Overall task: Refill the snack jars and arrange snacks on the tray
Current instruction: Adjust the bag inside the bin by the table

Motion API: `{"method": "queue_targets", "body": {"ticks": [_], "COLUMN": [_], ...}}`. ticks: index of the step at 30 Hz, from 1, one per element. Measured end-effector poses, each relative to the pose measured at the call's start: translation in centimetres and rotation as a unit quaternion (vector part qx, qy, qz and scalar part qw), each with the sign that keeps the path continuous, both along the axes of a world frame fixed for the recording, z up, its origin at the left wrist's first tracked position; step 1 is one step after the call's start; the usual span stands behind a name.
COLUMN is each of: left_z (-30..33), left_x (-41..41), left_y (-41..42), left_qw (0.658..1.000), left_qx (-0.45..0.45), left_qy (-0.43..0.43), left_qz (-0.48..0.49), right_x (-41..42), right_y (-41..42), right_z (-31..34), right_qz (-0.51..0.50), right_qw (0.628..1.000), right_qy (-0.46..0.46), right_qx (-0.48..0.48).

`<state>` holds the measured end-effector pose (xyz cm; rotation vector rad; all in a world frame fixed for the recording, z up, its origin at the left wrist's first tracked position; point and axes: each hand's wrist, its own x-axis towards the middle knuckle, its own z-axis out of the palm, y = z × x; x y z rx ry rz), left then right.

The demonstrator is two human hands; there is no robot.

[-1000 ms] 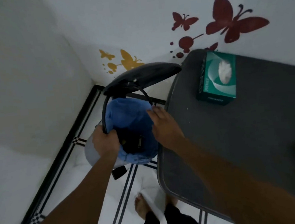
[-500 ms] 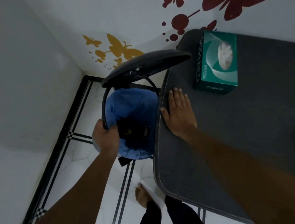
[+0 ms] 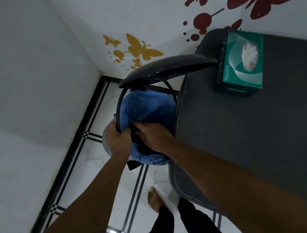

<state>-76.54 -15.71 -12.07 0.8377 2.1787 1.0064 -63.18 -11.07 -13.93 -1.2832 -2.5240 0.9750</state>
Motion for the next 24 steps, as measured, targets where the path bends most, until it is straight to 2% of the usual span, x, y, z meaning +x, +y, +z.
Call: {"method": "queue_targets", "body": {"ticks": [3,5,6,8,9,11,13,15,18,24], "left_z": [0.1,-0.2,-0.2,-0.1,-0.1,0.0,-0.1,0.1,0.2,2.6], "left_x": [-1.2,-1.8,-2.0,-1.9,-1.7,-1.5,-1.4,-1.3,-1.3,-1.8], "left_y": [-1.3,-2.0,-2.3,-2.6,-2.9,-3.4,-3.8,-4.5,-5.4,-10.0], "left_qw": [1.000,1.000,1.000,1.000,0.999,0.999,0.999,0.999,0.999,0.999], "left_qx": [-0.002,-0.003,-0.001,0.009,0.015,0.020,0.023,0.019,0.024,0.045], "left_qy": [0.014,0.014,0.005,-0.017,-0.029,-0.044,-0.045,-0.035,-0.028,0.003], "left_qz": [-0.002,-0.001,0.006,0.014,0.016,0.016,0.014,0.008,0.008,0.011], "right_x": [0.7,1.6,2.3,3.6,4.0,4.3,3.8,2.9,2.0,2.2], "right_y": [-0.4,-0.2,-0.3,-1.0,-1.8,-3.4,-4.4,-5.0,-5.0,-6.9], "right_z": [0.6,1.1,1.3,1.0,0.5,-0.2,-0.5,-0.3,0.3,1.1], "right_qz": [-0.037,-0.162,-0.226,-0.303,-0.303,-0.245,-0.160,-0.106,-0.106,-0.077], "right_qw": [0.990,0.963,0.949,0.935,0.935,0.947,0.971,0.990,0.993,0.995], "right_qy": [0.002,-0.047,-0.071,-0.123,-0.151,-0.180,-0.144,-0.080,-0.019,0.020], "right_qx": [0.136,0.210,0.207,0.134,0.101,0.100,0.105,0.048,-0.054,-0.058]}}
